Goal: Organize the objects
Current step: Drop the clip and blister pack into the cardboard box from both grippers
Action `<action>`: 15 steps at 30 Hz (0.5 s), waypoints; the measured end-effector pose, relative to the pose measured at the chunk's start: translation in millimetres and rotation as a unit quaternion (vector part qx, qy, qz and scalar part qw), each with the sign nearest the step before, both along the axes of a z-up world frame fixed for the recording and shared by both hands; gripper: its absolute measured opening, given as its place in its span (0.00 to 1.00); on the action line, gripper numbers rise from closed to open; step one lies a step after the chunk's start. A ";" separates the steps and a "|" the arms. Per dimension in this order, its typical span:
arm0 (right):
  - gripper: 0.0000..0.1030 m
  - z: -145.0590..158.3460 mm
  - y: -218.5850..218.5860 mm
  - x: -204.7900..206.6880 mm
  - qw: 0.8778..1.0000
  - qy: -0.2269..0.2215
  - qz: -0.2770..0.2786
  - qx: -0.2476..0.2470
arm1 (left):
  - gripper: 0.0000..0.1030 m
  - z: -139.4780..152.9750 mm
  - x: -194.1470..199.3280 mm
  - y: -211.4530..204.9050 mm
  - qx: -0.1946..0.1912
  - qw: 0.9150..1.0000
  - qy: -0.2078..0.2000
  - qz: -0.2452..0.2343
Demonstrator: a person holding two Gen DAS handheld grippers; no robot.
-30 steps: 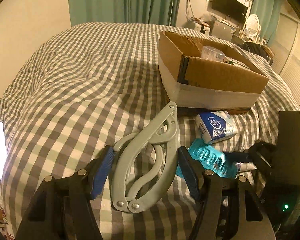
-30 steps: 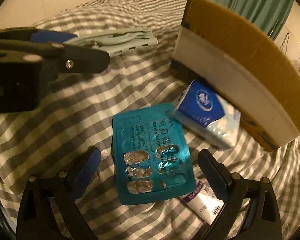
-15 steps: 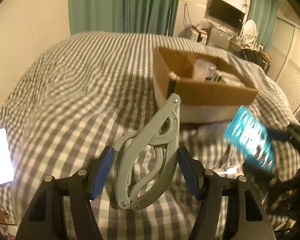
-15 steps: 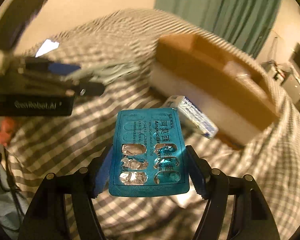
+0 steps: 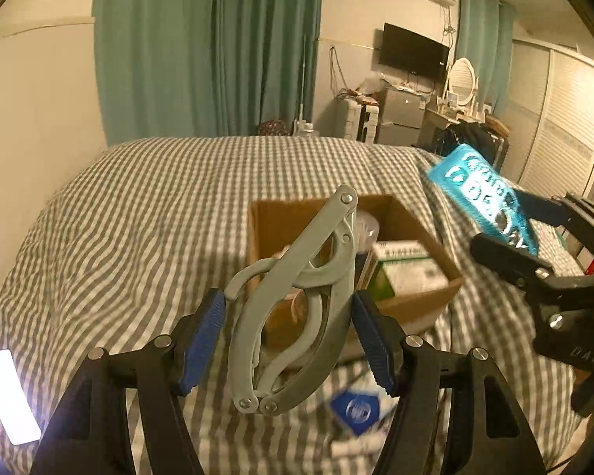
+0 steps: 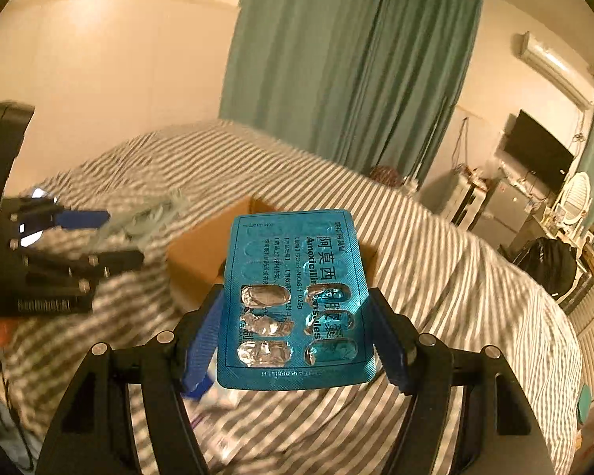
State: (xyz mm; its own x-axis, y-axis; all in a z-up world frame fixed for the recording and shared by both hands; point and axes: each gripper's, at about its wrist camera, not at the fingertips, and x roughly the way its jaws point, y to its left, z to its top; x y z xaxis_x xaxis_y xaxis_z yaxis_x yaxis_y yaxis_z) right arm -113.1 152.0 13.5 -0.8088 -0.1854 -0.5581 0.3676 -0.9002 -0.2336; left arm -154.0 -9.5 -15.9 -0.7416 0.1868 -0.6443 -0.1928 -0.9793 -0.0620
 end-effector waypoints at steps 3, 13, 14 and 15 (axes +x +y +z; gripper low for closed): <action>0.67 6.9 -0.7 -26.3 1.000 -0.002 -0.002 -0.013 | 0.65 0.8 -22.9 5.0 0.004 1.000 -0.005 0.003; 0.67 -2.1 0.2 -109.3 0.998 -0.037 -0.022 -0.048 | 0.65 -26.3 -90.0 21.6 -0.019 0.999 -0.033 0.009; 0.67 -4.2 0.0 -115.3 0.998 -0.040 -0.023 -0.051 | 0.65 -30.1 -94.3 22.5 -0.020 0.999 -0.036 0.008; 0.67 -7.7 -1.9 -123.2 0.997 -0.046 -0.024 -0.053 | 0.65 -34.8 -98.8 23.4 -0.021 0.999 -0.041 0.009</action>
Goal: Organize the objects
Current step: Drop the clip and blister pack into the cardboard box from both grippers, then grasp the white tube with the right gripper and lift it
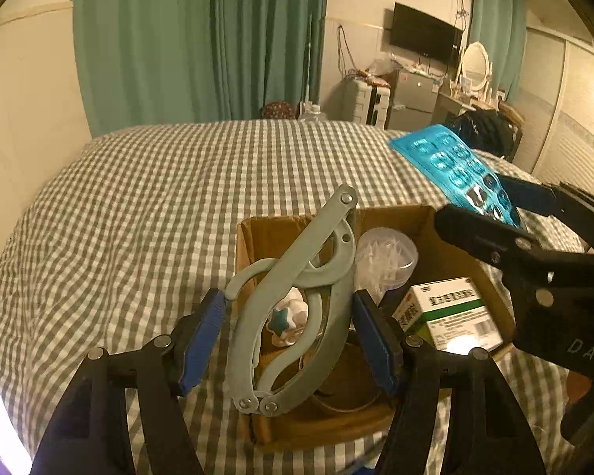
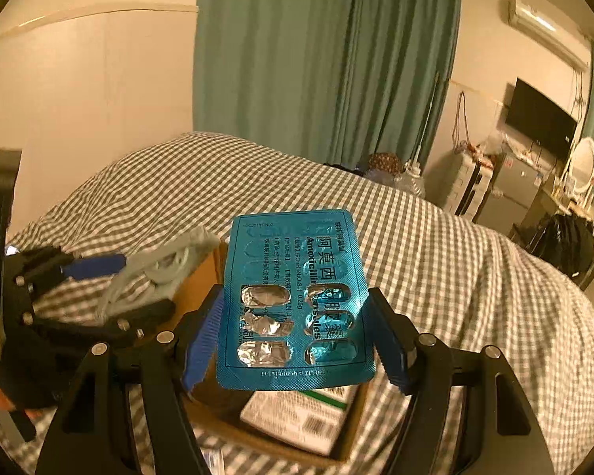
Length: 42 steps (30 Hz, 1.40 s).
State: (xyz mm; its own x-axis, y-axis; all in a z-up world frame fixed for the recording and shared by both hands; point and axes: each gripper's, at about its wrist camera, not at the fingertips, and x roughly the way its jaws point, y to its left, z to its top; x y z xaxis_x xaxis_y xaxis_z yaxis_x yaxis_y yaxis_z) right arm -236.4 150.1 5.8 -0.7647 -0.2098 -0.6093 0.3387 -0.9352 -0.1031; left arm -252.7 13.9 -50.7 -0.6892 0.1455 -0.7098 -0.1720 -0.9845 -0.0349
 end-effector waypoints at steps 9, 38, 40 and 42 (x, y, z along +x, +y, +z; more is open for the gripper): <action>0.83 -16.7 9.0 -20.8 0.999 -0.007 -0.011 -0.039 | 0.84 -8.1 -1.3 7.0 -0.012 1.000 -0.005 -0.007; 0.87 -48.3 9.1 135.3 0.999 -0.037 0.039 0.009 | 0.99 -38.9 136.3 -43.6 -0.035 0.997 0.008 0.071; 0.87 -77.7 2.1 135.4 0.996 -0.069 0.050 0.017 | 0.99 -52.6 146.7 -41.6 -0.047 0.997 0.002 0.066; 0.87 -106.0 -8.3 137.2 0.992 -0.104 0.070 0.028 | 0.99 -64.0 153.1 -40.9 -0.042 0.997 -0.011 0.062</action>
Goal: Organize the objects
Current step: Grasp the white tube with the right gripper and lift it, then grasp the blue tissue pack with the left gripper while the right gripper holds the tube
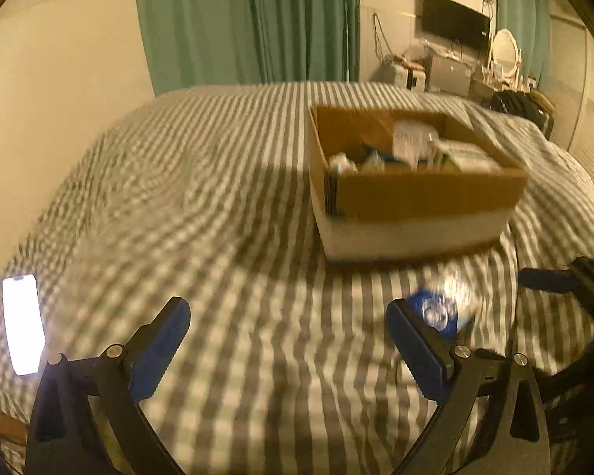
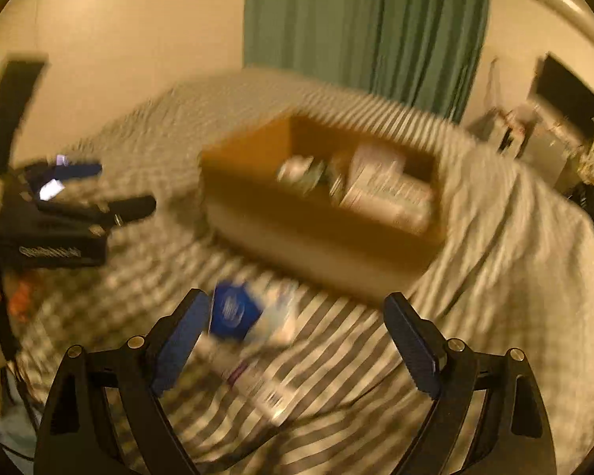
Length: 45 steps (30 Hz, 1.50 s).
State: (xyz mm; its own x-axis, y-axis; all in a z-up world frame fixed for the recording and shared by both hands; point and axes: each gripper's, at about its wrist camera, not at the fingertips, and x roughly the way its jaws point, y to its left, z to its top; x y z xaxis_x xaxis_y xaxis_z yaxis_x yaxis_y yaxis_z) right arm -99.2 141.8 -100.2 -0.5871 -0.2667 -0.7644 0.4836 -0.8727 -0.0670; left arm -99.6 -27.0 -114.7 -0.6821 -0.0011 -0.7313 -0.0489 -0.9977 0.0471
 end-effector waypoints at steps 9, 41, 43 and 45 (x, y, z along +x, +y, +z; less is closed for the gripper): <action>0.80 -66.4 -34.2 -2.2 0.994 -0.092 0.035 0.055 | 0.99 -37.5 6.4 4.6 -0.012 0.999 -0.049 -0.006; 0.20 7.8 70.0 -3.2 0.996 -0.029 -0.083 0.015 | 0.99 -51.3 -29.4 103.6 0.002 0.985 -0.042 -0.165; 0.20 3.3 65.1 -5.7 0.996 -0.029 -0.083 0.016 | 0.98 -60.3 -39.6 105.2 -0.006 0.984 -0.062 -0.164; 0.20 3.0 63.6 -3.9 0.996 -0.026 -0.082 0.014 | 0.83 -69.4 -45.2 101.8 0.001 0.983 -0.085 -0.160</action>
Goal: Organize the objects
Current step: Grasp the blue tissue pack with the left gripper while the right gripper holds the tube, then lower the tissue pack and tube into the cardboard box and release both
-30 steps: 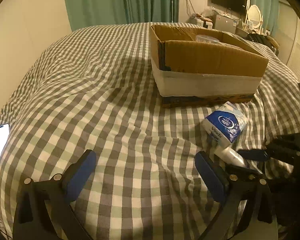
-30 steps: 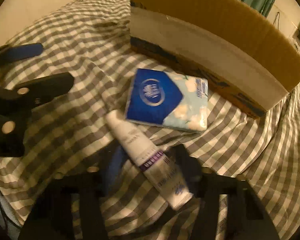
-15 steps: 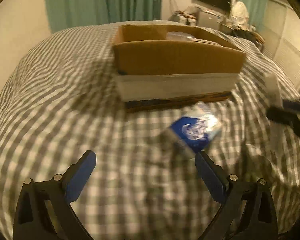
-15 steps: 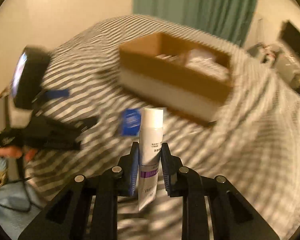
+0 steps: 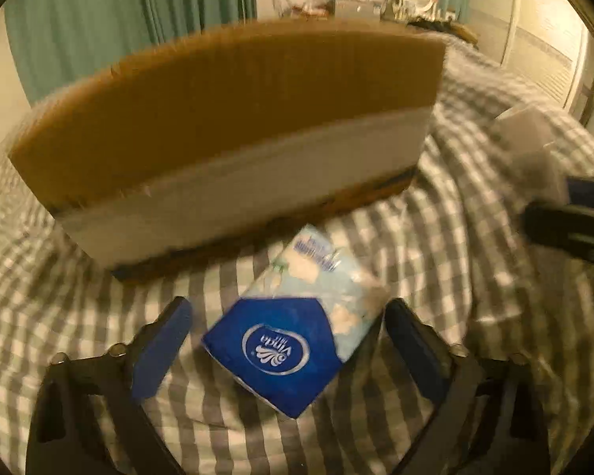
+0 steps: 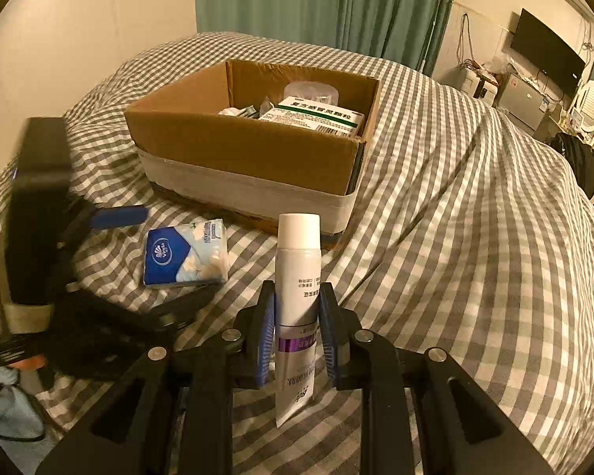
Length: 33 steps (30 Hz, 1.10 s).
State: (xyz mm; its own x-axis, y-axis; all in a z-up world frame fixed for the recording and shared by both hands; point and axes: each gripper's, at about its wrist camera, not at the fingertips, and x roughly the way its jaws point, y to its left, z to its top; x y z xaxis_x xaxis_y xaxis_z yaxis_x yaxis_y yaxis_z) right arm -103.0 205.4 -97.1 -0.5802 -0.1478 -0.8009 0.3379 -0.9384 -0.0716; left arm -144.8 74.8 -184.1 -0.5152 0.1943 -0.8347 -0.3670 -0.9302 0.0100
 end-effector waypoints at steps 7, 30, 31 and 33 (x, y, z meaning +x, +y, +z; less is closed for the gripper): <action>0.20 3.3 -3.7 5.8 1.000 0.007 -0.002 -0.004 | 0.63 17.7 14.7 -17.5 0.017 1.000 0.005 0.003; 0.20 115.0 -44.1 -18.0 0.989 0.137 0.043 -0.023 | 0.61 175.7 -16.7 -76.0 0.085 0.984 0.138 0.073; 0.20 118.3 -44.4 -24.3 0.989 0.138 0.044 -0.029 | 0.61 175.4 -23.3 -78.0 0.085 0.984 0.135 0.078; 0.20 123.1 -47.6 -42.6 0.988 0.138 0.048 -0.042 | 0.61 174.1 -38.1 -81.6 0.086 0.984 0.131 0.087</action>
